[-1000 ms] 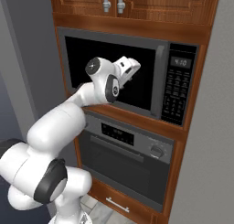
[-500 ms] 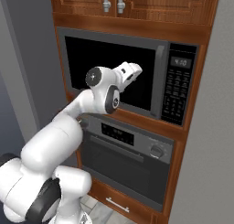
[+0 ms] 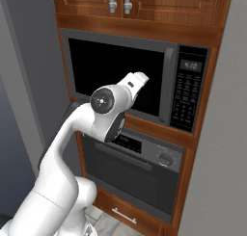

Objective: Place the bowl containing the hot dog and eggplant in the microwave. Close the microwave door and press the start button to microwave the meal.

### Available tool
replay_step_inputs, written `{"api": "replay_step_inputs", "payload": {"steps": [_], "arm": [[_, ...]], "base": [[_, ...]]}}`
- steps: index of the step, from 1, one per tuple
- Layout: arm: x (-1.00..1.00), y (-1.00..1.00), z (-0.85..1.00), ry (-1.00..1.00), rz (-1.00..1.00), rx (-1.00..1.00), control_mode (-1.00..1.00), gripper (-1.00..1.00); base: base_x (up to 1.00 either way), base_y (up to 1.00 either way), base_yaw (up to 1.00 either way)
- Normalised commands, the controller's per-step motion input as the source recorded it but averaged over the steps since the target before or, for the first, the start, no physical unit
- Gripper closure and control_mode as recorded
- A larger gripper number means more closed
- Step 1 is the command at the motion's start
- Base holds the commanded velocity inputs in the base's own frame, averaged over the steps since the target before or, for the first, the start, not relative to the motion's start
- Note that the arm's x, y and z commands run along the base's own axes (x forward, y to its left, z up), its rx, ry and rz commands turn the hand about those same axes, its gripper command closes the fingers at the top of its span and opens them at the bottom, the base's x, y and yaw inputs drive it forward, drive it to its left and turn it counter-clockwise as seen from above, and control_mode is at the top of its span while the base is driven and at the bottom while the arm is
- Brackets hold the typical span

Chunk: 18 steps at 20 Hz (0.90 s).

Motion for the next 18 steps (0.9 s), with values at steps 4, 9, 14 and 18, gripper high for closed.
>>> {"api": "replay_step_inputs", "payload": {"steps": [4,9,14,18], "arm": [[-0.93,-0.36,0.13,0.0,0.01,-0.06,-1.0,-1.0],[-0.65,-0.19,0.0,0.0,0.0,-0.12,-1.0,1.0],[-0.09,-0.49,-0.18,0.0,0.0,-0.06,-1.0,1.0],[-0.05,-0.46,-0.74,-0.06,0.0,-0.11,-1.0,1.0]], "base": [[0.0,0.0,0.0],[0.0,0.0,0.0],[0.0,0.0,0.0],[0.0,0.0,0.0]]}}
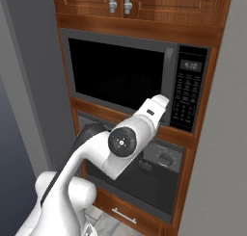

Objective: Place the bowl containing the hot dog and eggplant in the microwave. Close the microwave door and press the start button to microwave the meal.

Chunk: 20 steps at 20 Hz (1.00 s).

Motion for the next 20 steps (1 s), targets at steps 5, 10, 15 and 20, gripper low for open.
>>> {"api": "replay_step_inputs", "payload": {"steps": [5,10,15,20], "arm": [[0.0,-0.08,-0.18,0.0,0.17,-0.01,-1.0,1.0],[0.15,-0.15,0.0,0.0,0.16,0.0,-1.0,1.0],[0.3,-0.01,-0.02,-0.01,0.0,0.0,-1.0,1.0],[0.24,0.0,-0.24,-0.01,-0.01,0.0,-1.0,1.0]], "base": [[0.0,0.0,0.0],[0.0,0.0,0.0],[0.0,0.0,0.0],[0.0,0.0,0.0]]}}
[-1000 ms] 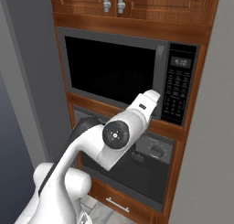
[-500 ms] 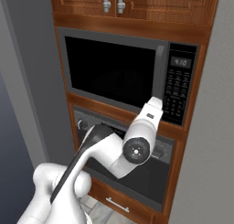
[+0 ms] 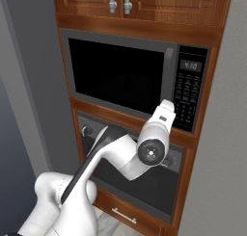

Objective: Place the bowl containing the hot dog and eggplant in the microwave. Close the microwave door and press the start button to microwave the meal.

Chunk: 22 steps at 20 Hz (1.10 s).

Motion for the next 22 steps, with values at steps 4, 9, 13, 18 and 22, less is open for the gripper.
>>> {"api": "replay_step_inputs", "payload": {"steps": [4,9,13,18,22], "arm": [[0.31,0.0,-0.21,0.0,-0.01,0.0,-1.0,1.0],[0.24,-0.17,-0.04,0.0,-0.04,0.0,-1.0,1.0],[0.15,-0.24,0.0,0.0,-0.04,0.0,-1.0,1.0],[0.13,-0.02,-0.1,0.0,-0.01,0.0,-1.0,1.0],[0.21,-0.04,-0.11,0.0,0.0,0.0,-1.0,1.0]], "base": [[0.0,0.0,0.0],[0.0,0.0,0.0],[0.0,0.0,0.0],[0.0,0.0,0.0],[0.0,0.0,0.0]]}}
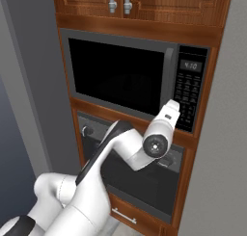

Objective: Place the bowl containing the hot dog and eggplant in the microwave. Close the microwave door and press the start button to microwave the meal.

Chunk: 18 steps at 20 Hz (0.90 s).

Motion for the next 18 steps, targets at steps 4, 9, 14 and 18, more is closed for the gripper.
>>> {"api": "replay_step_inputs", "payload": {"steps": [4,9,14,18], "arm": [[0.26,-0.13,-0.02,0.0,-0.01,0.0,-1.0,1.0],[0.21,-0.16,-0.12,0.0,-0.02,0.0,-1.0,1.0],[0.19,-0.15,-0.19,0.0,-0.02,0.0,-1.0,1.0],[0.33,-0.05,-0.12,0.0,-0.02,0.0,-1.0,1.0]], "base": [[0.0,0.0,0.0],[0.0,0.0,0.0],[0.0,0.0,0.0],[0.0,0.0,0.0]]}}
